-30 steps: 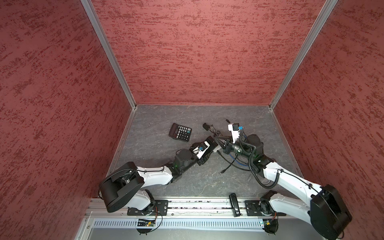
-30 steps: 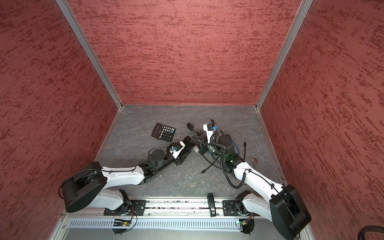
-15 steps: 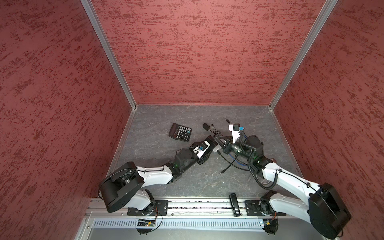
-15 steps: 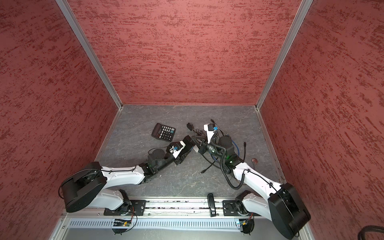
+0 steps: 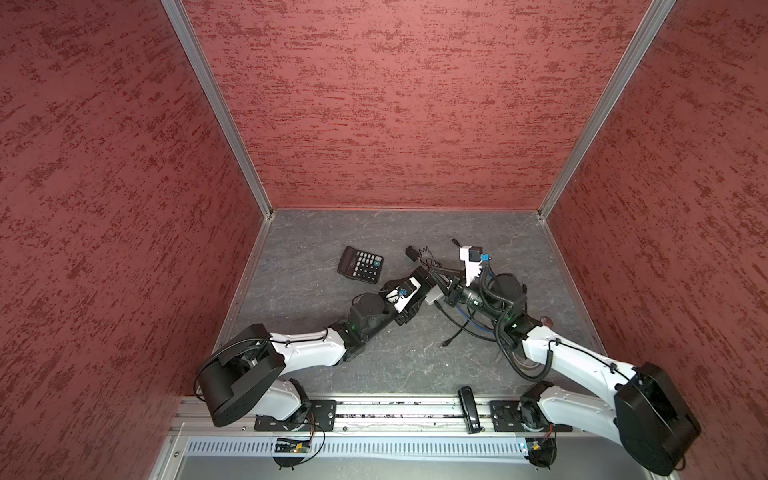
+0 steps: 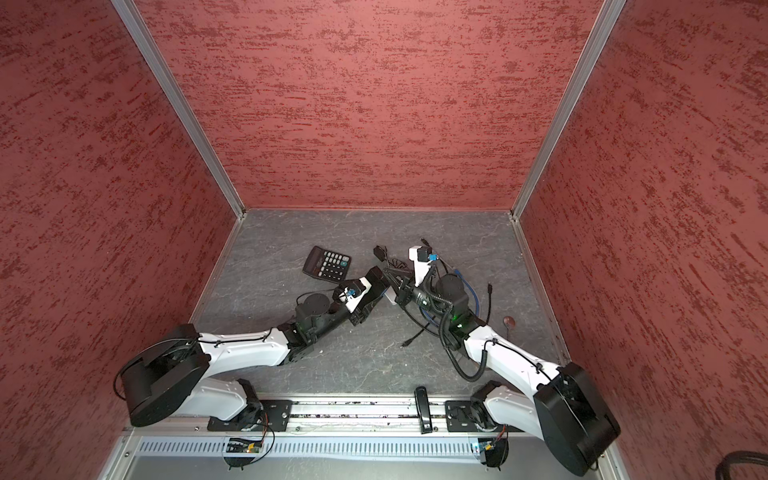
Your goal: Insert the plug into the switch port
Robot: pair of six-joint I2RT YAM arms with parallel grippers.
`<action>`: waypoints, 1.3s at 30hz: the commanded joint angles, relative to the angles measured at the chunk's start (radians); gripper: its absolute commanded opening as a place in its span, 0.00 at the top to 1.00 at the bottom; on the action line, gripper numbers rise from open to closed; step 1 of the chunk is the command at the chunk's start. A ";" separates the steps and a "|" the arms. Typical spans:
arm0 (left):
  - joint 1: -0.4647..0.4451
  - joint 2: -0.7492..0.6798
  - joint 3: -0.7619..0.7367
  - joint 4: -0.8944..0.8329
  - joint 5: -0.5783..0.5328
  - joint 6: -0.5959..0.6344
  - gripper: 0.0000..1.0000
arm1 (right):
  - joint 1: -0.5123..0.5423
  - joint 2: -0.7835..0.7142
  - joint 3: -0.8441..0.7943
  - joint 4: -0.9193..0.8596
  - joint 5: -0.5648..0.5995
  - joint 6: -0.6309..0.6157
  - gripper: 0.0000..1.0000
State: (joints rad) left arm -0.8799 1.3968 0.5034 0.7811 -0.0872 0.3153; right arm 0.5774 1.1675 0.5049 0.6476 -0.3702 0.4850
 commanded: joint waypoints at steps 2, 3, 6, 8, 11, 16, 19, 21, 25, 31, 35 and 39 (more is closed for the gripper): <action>-0.036 -0.114 0.162 0.549 0.173 0.021 0.85 | 0.064 0.094 -0.115 -0.323 -0.094 0.039 1.00; -0.036 -0.116 0.162 0.553 0.173 0.019 0.86 | 0.065 0.092 -0.116 -0.326 -0.088 0.038 1.00; -0.032 -0.119 0.167 0.557 0.173 0.013 0.86 | 0.064 0.083 -0.121 -0.350 -0.075 0.024 1.00; -0.027 -0.121 0.171 0.553 0.172 0.011 0.87 | 0.065 0.077 -0.132 -0.339 -0.081 0.027 1.00; -0.023 -0.122 0.176 0.557 0.168 0.003 0.87 | 0.067 0.076 -0.138 -0.341 -0.075 0.022 1.00; -0.023 -0.118 0.188 0.551 0.161 -0.001 0.89 | 0.087 0.061 -0.152 -0.320 -0.051 0.006 1.00; -0.023 -0.119 0.194 0.549 0.163 -0.004 0.89 | 0.093 0.044 -0.168 -0.316 -0.028 0.002 1.00; -0.022 -0.118 0.198 0.546 0.165 -0.005 0.89 | 0.098 0.050 -0.166 -0.331 -0.029 -0.009 1.00; -0.022 -0.118 0.206 0.521 0.173 -0.007 0.89 | 0.108 0.067 -0.161 -0.334 -0.031 -0.013 1.00; -0.022 -0.135 0.192 0.393 0.163 0.004 0.88 | 0.108 0.050 -0.138 -0.341 0.017 0.004 1.00; -0.021 -0.172 0.159 0.166 0.080 -0.018 0.87 | 0.108 0.064 -0.104 -0.357 0.055 0.018 1.00; -0.021 -0.207 0.112 -0.062 -0.030 -0.067 0.85 | 0.108 0.082 -0.083 -0.355 0.104 0.047 0.94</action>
State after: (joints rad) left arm -0.8772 1.2888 0.5293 0.5117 -0.1066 0.2958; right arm 0.6533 1.1751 0.4744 0.6491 -0.2394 0.4992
